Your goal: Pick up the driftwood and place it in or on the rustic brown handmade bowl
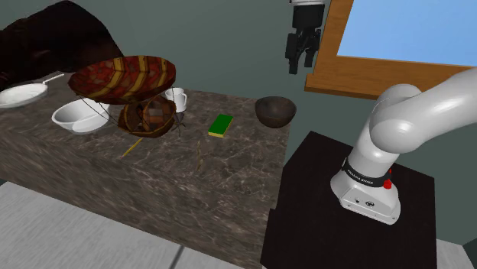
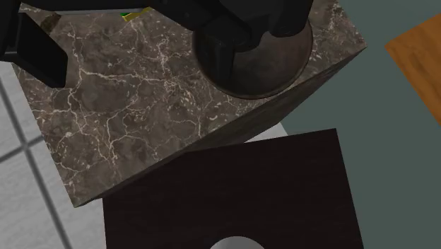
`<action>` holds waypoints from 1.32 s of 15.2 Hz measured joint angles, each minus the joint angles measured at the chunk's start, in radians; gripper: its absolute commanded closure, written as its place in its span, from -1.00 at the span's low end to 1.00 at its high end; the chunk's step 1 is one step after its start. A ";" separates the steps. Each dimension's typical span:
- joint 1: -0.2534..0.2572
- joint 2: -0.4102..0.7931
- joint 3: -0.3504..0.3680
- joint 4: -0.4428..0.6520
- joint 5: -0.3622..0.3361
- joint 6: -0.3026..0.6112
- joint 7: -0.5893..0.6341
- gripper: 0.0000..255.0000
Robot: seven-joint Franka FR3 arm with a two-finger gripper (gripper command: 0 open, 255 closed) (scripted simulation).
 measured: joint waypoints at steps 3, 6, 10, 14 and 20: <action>0.004 0.012 0.014 -0.022 0.023 0.036 0.023 -1.00; 0.015 0.072 0.042 -0.050 0.075 0.132 0.068 -1.00; 0.033 0.145 0.082 -0.104 0.147 0.276 0.123 -1.00; 0.050 0.246 0.113 -0.124 0.215 0.415 0.163 -1.00; 0.085 0.450 0.166 -0.106 0.321 0.636 0.212 -1.00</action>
